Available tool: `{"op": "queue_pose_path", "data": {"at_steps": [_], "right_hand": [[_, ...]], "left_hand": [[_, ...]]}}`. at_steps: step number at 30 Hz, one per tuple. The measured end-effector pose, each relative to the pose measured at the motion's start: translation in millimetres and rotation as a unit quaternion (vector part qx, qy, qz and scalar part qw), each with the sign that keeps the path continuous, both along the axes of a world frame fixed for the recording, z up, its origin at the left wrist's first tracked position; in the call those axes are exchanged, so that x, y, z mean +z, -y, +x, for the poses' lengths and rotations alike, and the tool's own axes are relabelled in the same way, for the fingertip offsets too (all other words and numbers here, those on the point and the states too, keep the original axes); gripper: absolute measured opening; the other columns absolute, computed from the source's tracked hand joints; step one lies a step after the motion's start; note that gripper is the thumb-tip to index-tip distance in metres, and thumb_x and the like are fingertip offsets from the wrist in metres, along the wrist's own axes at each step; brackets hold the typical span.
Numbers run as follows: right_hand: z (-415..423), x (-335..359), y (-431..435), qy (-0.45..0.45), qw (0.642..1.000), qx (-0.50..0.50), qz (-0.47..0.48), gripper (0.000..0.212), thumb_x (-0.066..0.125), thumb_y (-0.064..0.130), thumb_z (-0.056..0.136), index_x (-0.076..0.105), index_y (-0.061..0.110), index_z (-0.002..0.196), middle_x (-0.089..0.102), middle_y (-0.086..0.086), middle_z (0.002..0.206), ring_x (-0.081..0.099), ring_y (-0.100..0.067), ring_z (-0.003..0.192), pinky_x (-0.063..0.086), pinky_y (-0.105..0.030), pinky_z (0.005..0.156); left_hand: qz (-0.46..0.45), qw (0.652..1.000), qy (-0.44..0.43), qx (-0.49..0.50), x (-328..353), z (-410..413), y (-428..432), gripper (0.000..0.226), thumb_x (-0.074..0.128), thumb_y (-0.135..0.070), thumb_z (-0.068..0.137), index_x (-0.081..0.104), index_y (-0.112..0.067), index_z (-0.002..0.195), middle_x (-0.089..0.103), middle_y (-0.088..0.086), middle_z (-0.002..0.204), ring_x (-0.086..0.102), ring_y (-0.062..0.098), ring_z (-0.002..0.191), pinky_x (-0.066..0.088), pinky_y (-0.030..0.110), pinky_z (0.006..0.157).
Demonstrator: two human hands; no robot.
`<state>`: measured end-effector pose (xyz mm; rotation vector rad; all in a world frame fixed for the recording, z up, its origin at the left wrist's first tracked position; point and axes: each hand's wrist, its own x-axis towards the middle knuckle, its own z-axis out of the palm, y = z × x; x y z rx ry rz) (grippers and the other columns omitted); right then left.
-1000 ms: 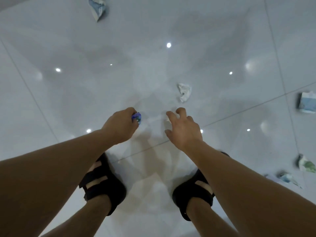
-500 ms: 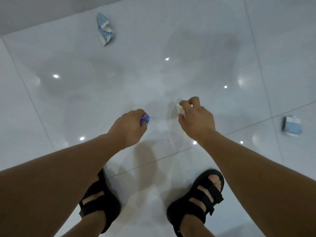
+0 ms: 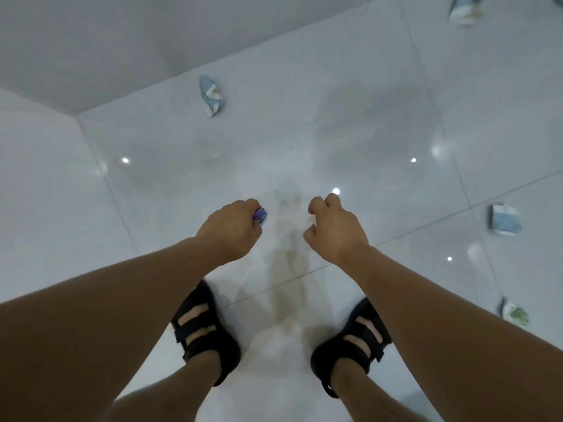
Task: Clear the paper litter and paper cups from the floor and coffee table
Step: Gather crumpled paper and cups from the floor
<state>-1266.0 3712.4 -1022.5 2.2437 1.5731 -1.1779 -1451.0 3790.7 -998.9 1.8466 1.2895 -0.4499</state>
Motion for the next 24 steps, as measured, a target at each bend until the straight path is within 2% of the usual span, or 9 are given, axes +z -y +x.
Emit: {"op": "queue_pose_path", "data": {"at_steps": [3, 9, 12, 17, 20, 24], "right_hand": [[9.0, 93.4, -2.6, -0.006, 1.000, 0.017, 0.008, 0.030, 0.050, 0.013, 0.090, 0.050, 0.010, 0.120, 0.041, -0.008, 0.120, 0.054, -0.028, 0.076, 0.049, -0.034, 0.067], [40.7, 307.1, 2.7, 0.008, 0.998, -0.054, 0.044, 0.034, 0.049, 0.011, 0.092, 0.049, 0.010, 0.126, 0.042, -0.009, 0.124, 0.048, -0.025, 0.077, 0.048, -0.034, 0.071], [44.0, 396.3, 15.4, 0.036, 0.993, -0.088, 0.065, 0.036, 0.049, 0.010, 0.092, 0.048, 0.011, 0.127, 0.043, -0.009, 0.126, 0.049, -0.025, 0.081, 0.050, -0.036, 0.075], [28.2, 504.2, 43.6, 0.081, 0.980, -0.158, 0.095, 0.036, 0.049, 0.012, 0.092, 0.049, 0.013, 0.127, 0.044, -0.008, 0.125, 0.053, -0.027, 0.085, 0.043, -0.032, 0.071], [-0.4, 554.4, 79.4, 0.110, 0.966, -0.213, 0.100, 0.035, 0.050, 0.017, 0.093, 0.049, 0.012, 0.128, 0.046, -0.009, 0.126, 0.058, -0.031, 0.095, 0.045, -0.034, 0.076], [-43.3, 596.6, 143.7, 0.129, 0.949, -0.278, 0.076, 0.037, 0.051, 0.019, 0.092, 0.048, 0.013, 0.129, 0.045, -0.009, 0.128, 0.057, -0.032, 0.099, 0.043, -0.034, 0.073]], "left_hand": [[0.015, 1.000, 0.000, -0.009, 86.7, 11.2, -10.2, 0.015, 0.040, -0.022, 0.094, 0.055, -0.019, 0.094, 0.062, 0.001, 0.094, 0.054, 0.023, 0.076, 0.038, 0.029, 0.066], [0.072, 0.991, 0.007, -0.117, 287.0, 44.8, -22.9, 0.028, 0.039, -0.023, 0.098, 0.055, -0.014, 0.119, 0.059, 0.009, 0.116, 0.056, 0.031, 0.100, 0.040, 0.032, 0.082], [0.108, 0.981, 0.032, -0.161, 367.9, 59.6, -16.9, 0.028, 0.039, -0.021, 0.097, 0.056, -0.013, 0.119, 0.060, 0.009, 0.114, 0.058, 0.031, 0.095, 0.041, 0.032, 0.077], [0.126, 0.966, 0.074, -0.212, 459.6, 67.5, 0.2, 0.023, 0.042, -0.018, 0.095, 0.057, -0.014, 0.111, 0.061, 0.009, 0.107, 0.057, 0.028, 0.086, 0.037, 0.029, 0.071], [0.128, 0.952, 0.080, -0.266, 502.2, 57.5, 21.4, 0.023, 0.043, -0.021, 0.096, 0.057, -0.015, 0.112, 0.061, 0.007, 0.106, 0.051, 0.023, 0.081, 0.036, 0.027, 0.071], [0.131, 0.917, 0.089, -0.367, 544.8, 56.3, 57.1, 0.023, 0.042, -0.024, 0.096, 0.058, -0.015, 0.110, 0.062, 0.006, 0.108, 0.058, 0.026, 0.090, 0.043, 0.029, 0.076]]}}
